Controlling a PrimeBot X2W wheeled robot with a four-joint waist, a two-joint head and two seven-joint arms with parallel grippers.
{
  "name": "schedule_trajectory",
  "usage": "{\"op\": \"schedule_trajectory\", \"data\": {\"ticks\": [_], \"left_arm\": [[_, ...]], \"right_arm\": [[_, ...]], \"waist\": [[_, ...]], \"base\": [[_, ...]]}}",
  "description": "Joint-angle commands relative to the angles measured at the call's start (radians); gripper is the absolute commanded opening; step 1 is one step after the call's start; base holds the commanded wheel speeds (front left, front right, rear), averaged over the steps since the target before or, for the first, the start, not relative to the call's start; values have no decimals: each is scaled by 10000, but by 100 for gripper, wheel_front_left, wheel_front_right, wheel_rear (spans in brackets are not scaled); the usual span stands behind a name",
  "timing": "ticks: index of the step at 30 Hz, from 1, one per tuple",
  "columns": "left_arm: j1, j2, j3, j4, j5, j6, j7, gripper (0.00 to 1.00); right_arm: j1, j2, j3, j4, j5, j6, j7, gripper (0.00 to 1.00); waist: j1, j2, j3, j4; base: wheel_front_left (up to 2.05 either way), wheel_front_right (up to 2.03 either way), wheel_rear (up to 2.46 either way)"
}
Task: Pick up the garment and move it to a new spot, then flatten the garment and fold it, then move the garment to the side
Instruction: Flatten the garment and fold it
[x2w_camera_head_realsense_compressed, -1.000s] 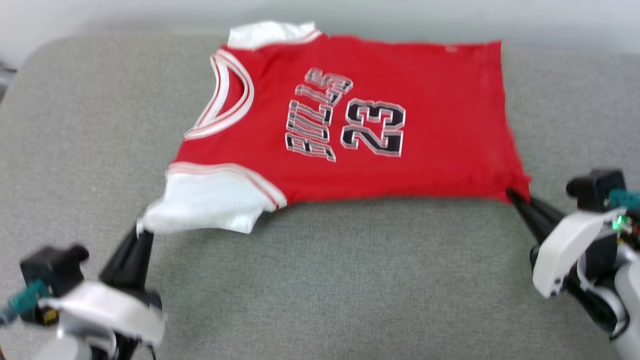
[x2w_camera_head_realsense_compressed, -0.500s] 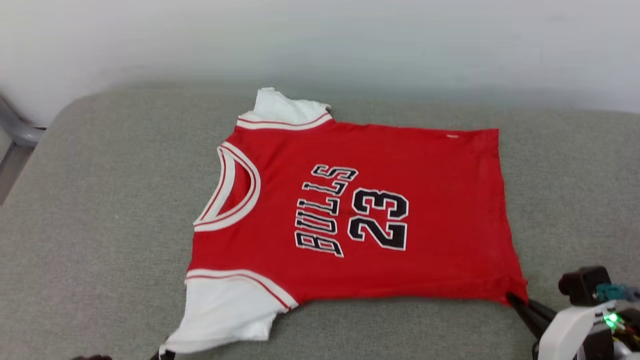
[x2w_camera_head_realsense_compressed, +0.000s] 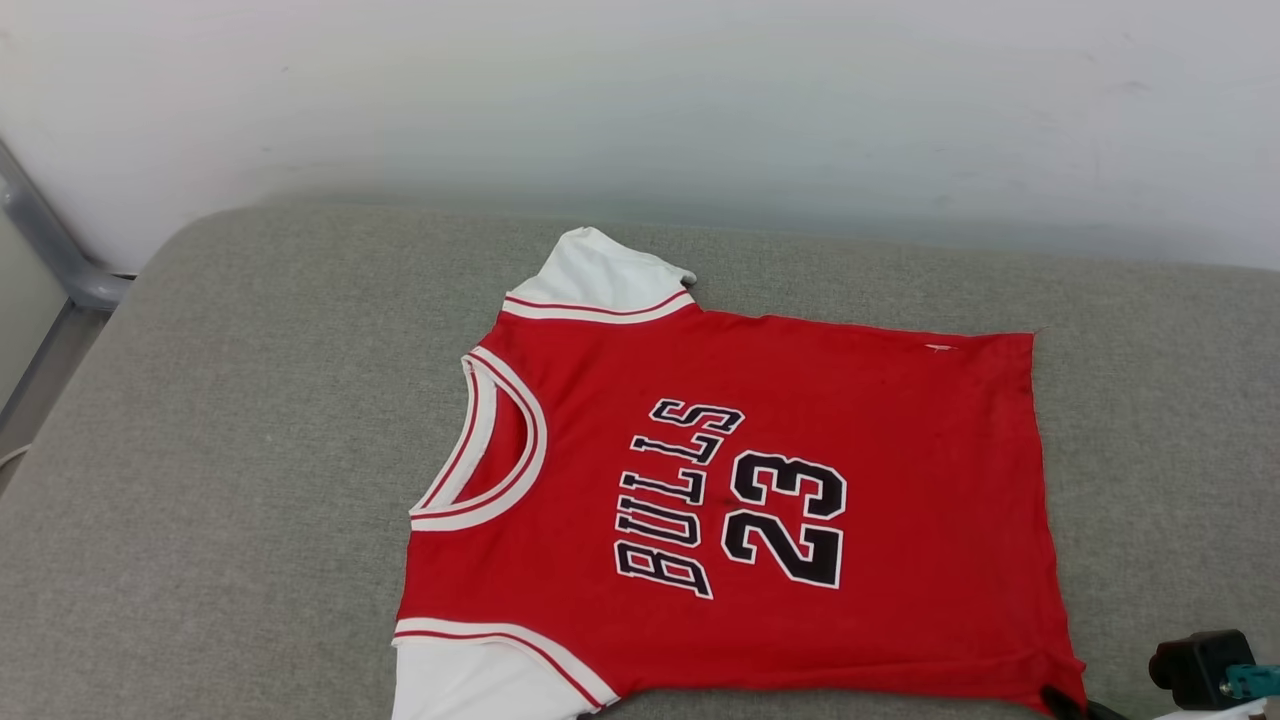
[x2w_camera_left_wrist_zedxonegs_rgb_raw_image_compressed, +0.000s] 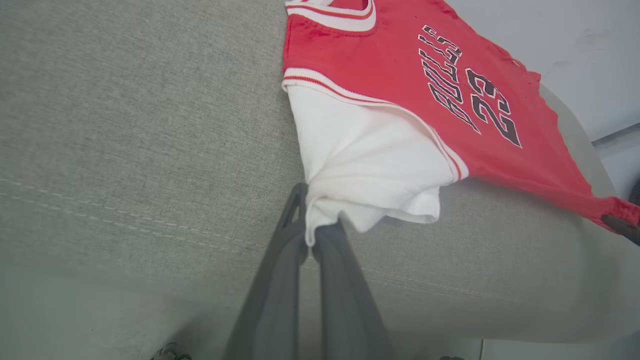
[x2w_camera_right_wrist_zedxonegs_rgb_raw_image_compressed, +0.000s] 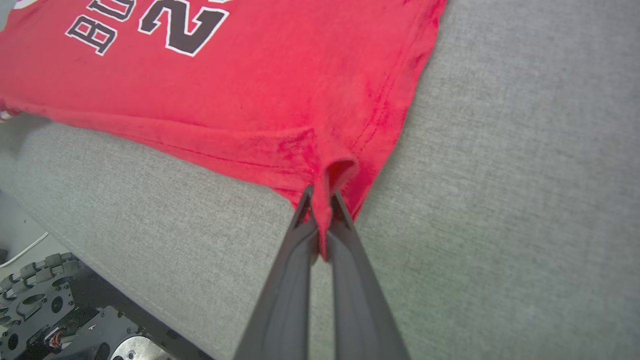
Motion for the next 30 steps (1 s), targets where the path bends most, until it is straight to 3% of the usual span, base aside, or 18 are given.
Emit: {"op": "schedule_trajectory", "data": {"ticks": [1,15,30], "left_arm": [[-50,-32,17,-35,4,34,31,0],[-2255,431,-25,135,1032,-284,406,0],[-5857,672,-85,1346,1610,-1465,1418,0]], "right_arm": [[65,23,-30,-50,-32,-8,-27,0],[-820,442,-152,-250,-36,-8,-87,0],[-1811,561,-682,-360,-36,-8,-114,0]], "waist": [[1,0,11,11],[1,0,297,-94],[1,0,1550,-470]], "base": [[0,0,0],[0,0,0],[0,0,0]]}}
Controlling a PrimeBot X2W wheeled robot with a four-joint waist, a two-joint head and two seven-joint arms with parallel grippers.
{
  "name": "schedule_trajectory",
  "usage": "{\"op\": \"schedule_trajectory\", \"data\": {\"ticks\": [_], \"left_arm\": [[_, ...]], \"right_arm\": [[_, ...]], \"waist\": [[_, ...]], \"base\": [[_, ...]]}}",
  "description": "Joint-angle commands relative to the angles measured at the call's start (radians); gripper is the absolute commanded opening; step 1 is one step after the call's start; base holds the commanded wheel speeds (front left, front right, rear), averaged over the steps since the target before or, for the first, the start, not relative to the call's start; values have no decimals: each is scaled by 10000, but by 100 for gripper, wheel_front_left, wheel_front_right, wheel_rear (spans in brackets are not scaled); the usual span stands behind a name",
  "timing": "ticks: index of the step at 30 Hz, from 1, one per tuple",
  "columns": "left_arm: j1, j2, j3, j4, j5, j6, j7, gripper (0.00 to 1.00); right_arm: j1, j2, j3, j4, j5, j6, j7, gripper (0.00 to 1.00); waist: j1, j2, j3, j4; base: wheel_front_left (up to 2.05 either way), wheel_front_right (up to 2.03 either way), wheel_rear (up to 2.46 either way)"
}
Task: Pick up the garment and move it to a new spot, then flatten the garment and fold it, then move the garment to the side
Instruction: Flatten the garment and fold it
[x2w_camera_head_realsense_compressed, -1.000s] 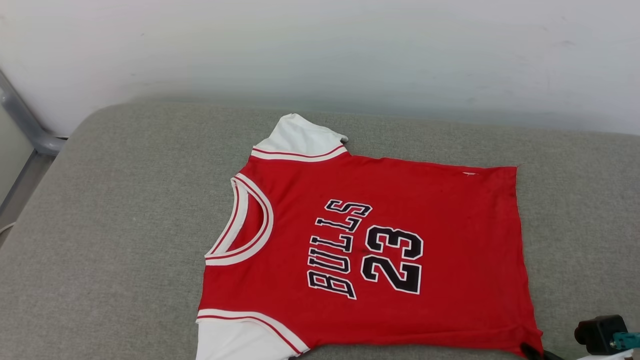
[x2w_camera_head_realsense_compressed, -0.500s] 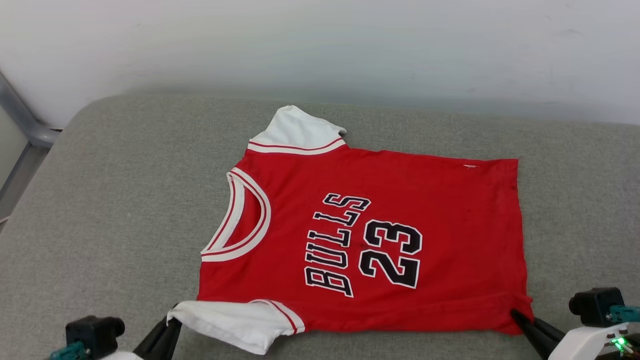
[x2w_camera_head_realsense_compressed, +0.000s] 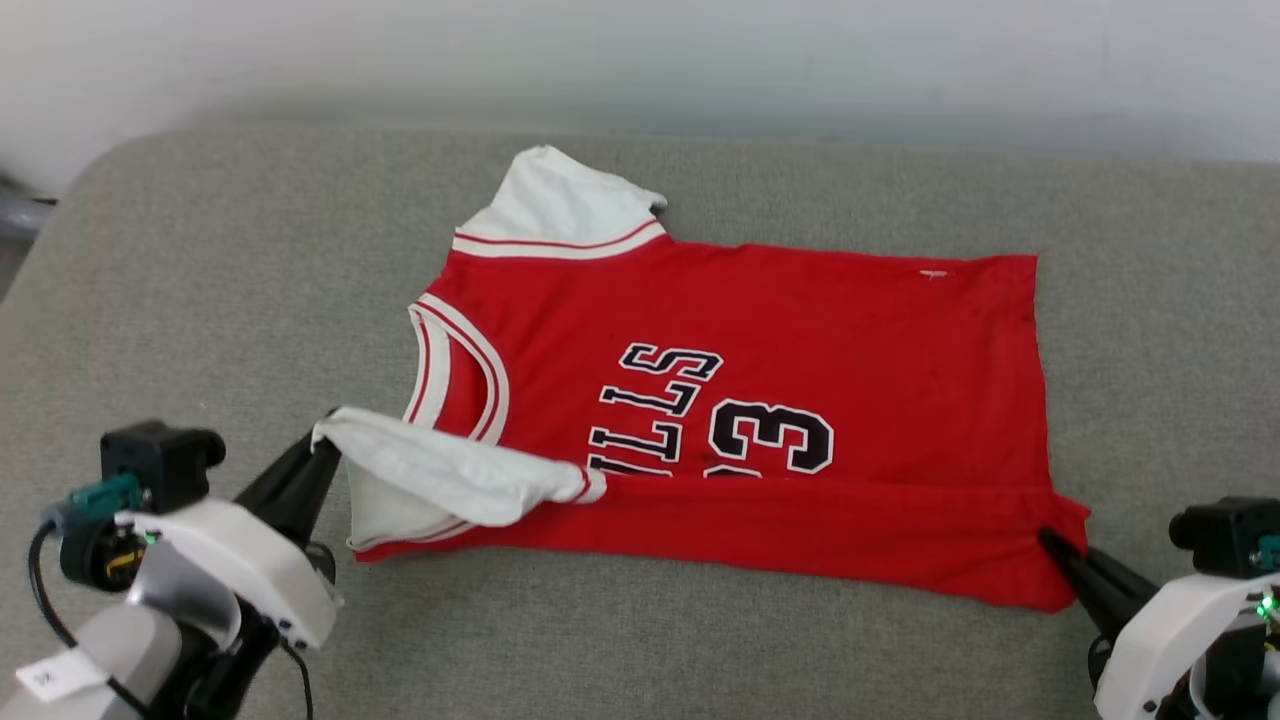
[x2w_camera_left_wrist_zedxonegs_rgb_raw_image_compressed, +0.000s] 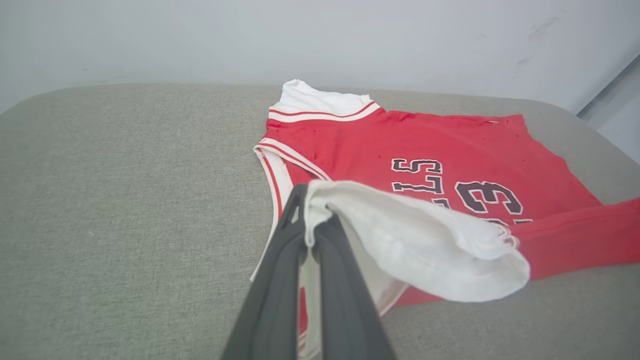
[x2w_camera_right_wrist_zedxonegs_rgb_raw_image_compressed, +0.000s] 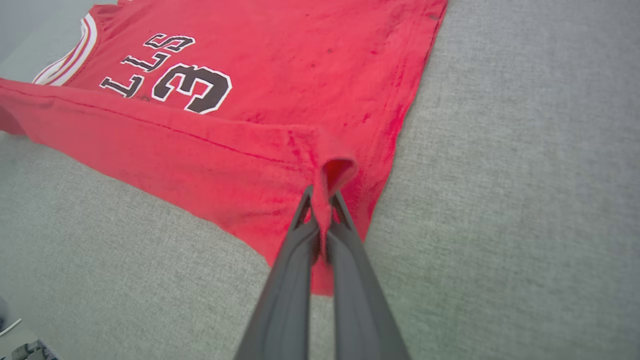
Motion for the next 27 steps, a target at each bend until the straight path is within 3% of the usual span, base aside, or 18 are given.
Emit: {"op": "schedule_trajectory", "data": {"ticks": [1,15,27], "left_arm": [[-276,-80,-19,121,54,-77,29,0],[-2786,-818,-473,3424,200,-1191,394,0],[-3372,-1514,-1225,5792,3,-1609,-42,0]], "right_arm": [[-196,47,-53,-40,-29,-8,-18,0],[-1236,306,-177,154,-443,-8,72,0],[-1221,532,-99,352,-699,-13,204,0]], "waist": [[-1,0,307,-90],[-1,0,1938,-378],[-1,0,1785,-423]], "base": [[0,0,0],[0,0,0],[0,0,0]]}}
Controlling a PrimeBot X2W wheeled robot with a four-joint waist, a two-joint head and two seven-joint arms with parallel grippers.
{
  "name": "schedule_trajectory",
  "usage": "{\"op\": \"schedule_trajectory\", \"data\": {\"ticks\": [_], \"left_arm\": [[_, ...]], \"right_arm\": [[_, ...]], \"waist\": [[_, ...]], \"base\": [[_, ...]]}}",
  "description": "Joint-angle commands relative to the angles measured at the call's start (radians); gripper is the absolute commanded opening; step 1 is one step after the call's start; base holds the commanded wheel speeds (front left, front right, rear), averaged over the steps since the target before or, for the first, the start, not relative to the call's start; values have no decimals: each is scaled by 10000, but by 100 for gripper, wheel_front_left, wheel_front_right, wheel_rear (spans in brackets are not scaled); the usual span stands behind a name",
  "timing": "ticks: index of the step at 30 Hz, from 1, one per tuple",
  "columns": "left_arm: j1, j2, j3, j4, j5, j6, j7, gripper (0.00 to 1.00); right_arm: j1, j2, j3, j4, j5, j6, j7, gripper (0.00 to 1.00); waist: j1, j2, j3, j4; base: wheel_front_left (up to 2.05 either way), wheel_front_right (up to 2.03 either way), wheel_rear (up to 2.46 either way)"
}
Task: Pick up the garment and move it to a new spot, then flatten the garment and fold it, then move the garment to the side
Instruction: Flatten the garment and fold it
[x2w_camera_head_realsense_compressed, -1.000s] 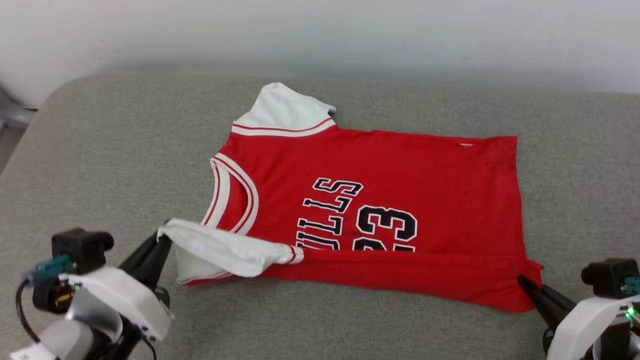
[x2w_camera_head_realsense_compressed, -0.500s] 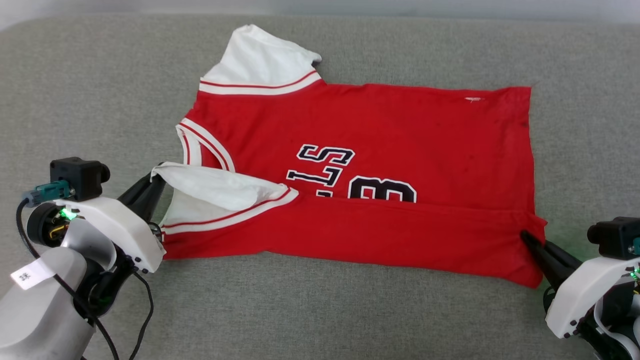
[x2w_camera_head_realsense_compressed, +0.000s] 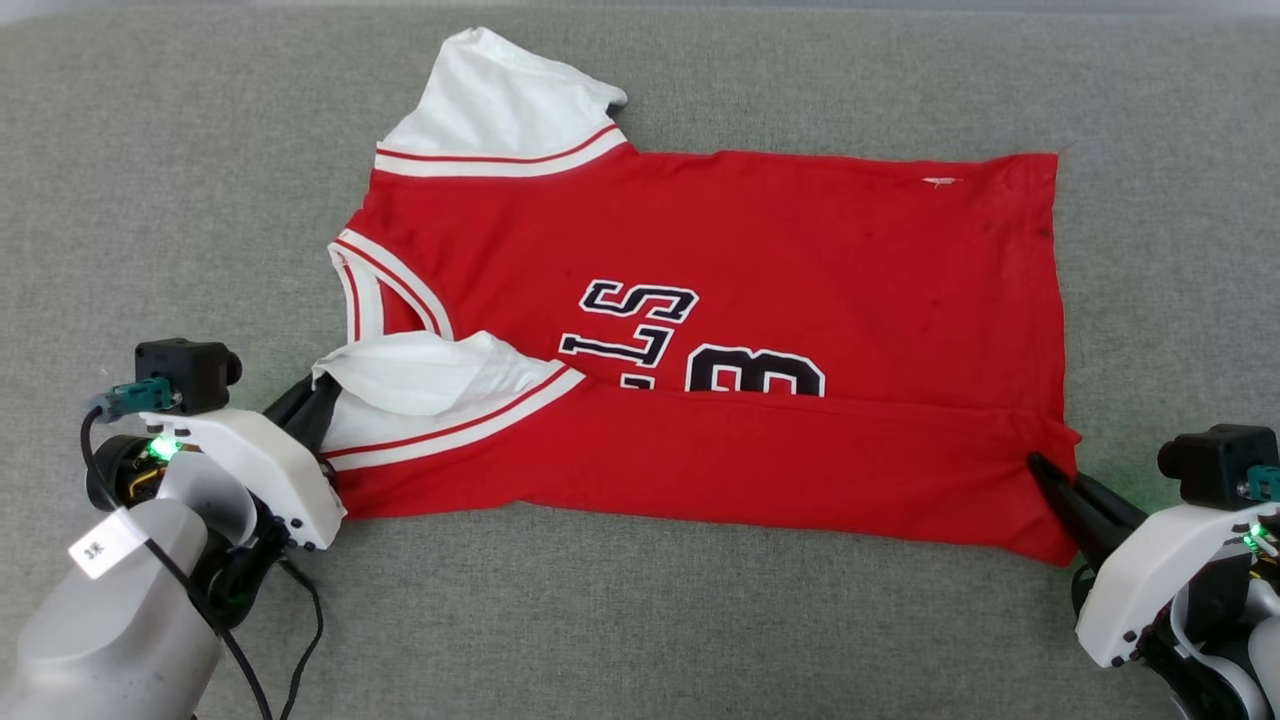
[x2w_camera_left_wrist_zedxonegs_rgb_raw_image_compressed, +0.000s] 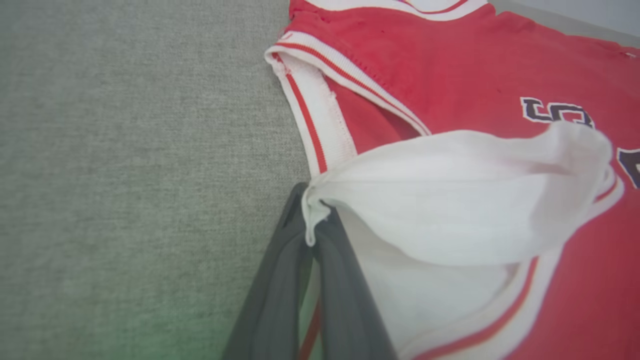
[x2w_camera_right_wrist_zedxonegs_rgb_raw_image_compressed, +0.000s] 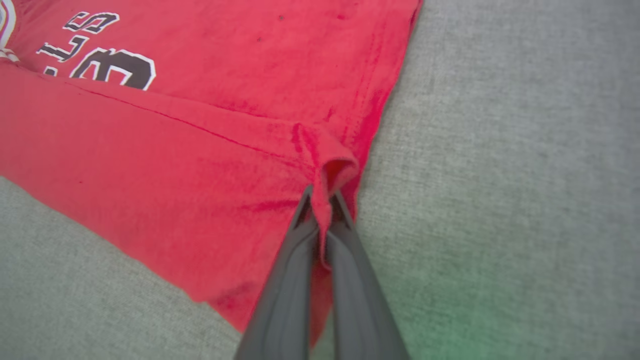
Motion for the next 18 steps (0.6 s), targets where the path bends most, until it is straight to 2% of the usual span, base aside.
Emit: {"op": "schedule_trajectory", "data": {"ticks": [1,2,3,10,15,18], "left_arm": [[-81,-37,-71,173,-59,-37,-40,16],[-143,-52,-132,269,-46,-33,-66,84],[-237,-31,-184,339,15,-39,-137,100],[-627,305,-461,201,-57,-56,-54,100],[-790,663,-587,-253,-331,-59,544,100],[-939,928,-740,-607,-550,-60,1258,100]], "right_arm": [[35,105,-23,71,-63,-17,59,0],[57,143,-65,51,-62,-17,47,39],[70,176,-116,10,-88,-17,21,100],[298,373,-343,-344,-128,-16,72,100],[451,462,-441,-489,-169,-16,115,100],[546,502,-470,-550,-207,-16,148,100]], "waist": [[-1,0,-127,29],[-1,0,-207,49],[-1,0,-296,70],[-1,0,-1034,250],[-1,0,-1397,376],[-1,0,-1599,467]], "base": [[0,0,0],[0,0,0],[0,0,0],[0,0,0],[0,0,0],[0,0,0]]}}
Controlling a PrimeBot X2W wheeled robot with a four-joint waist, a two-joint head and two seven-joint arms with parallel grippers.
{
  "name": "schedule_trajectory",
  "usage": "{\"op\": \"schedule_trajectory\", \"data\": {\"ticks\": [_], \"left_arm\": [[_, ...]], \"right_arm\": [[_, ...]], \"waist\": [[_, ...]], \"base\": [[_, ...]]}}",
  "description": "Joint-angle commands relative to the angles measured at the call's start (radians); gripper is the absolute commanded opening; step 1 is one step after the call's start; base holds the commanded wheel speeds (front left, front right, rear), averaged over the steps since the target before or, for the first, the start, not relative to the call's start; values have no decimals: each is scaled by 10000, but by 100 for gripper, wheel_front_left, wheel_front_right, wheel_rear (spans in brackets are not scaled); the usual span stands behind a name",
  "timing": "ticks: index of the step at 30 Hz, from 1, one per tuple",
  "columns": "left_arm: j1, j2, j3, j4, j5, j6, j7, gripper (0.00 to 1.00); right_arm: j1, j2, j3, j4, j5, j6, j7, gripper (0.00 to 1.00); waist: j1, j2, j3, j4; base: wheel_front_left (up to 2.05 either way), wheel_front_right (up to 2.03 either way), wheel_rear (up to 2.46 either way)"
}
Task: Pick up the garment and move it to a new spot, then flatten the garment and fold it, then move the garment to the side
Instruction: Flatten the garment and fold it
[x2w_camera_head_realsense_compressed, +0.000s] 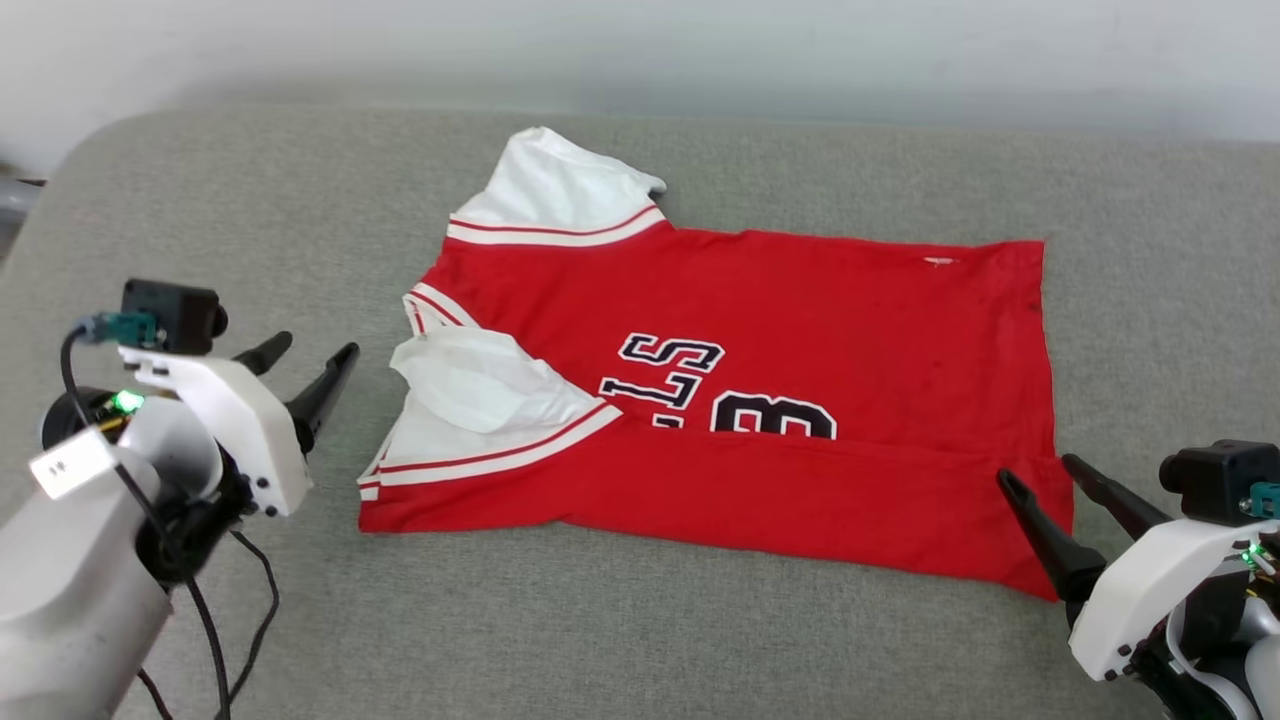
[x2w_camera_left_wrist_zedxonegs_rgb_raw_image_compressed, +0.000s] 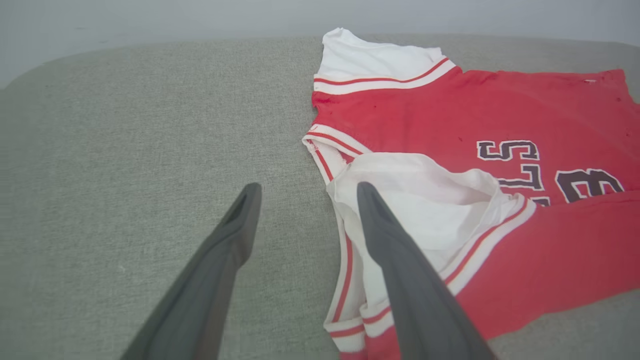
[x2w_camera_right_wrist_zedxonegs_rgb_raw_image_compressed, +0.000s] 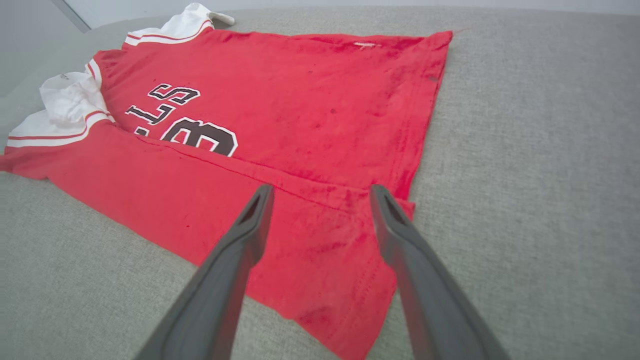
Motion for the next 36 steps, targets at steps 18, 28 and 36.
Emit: {"op": "schedule_trajectory", "data": {"ticks": [18,28,36], "left_arm": [[-342,379,-1352,-757,-897,52,4728,100],[-79,-1,-2096,413,-869,33,5391,100],[-72,-185,-2359,629,-1129,9,5130,0]], "right_arm": [[-341,226,147,-51,-150,-12,-8,100],[-731,238,359,85,-172,-12,-56,100],[-1107,-82,348,-70,-120,-11,147,100]], "waist": [[0,0,78,-85],[0,0,452,-463],[0,0,312,-489]], "base": [[0,0,0],[0,0,0],[0,0,0]]}}
